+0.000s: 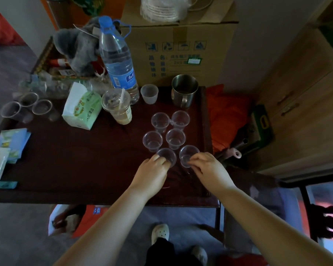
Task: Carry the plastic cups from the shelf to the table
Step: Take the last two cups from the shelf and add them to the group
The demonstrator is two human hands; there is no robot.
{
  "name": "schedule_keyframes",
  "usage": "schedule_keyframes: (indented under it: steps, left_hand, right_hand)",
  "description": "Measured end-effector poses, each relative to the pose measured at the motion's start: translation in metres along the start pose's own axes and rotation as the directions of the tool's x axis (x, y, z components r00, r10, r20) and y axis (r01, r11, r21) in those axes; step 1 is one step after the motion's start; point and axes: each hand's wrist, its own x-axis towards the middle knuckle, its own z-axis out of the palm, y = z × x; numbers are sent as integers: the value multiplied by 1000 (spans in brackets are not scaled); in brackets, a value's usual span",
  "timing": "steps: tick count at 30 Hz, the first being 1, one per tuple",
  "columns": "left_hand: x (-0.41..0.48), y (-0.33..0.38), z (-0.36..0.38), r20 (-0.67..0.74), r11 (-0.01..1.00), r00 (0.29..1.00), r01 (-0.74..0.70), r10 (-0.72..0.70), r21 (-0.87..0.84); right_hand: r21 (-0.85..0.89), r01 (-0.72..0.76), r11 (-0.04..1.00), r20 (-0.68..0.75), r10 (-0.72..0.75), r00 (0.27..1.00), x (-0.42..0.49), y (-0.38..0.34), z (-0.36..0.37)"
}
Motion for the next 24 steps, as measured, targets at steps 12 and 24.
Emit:
schedule_keyframes:
  steps: [12, 24]
  left_hand:
    - [-3, -10, 16, 51, 1000, 999, -19, 18, 19]
    - [-5, -16, 16, 34, 999, 999, 1, 1, -49]
  right_hand:
    - [-9, -70, 998, -18, 70, 997, -9, 4, 19]
    - [36, -106, 994, -80, 109, 991, -17, -2, 36]
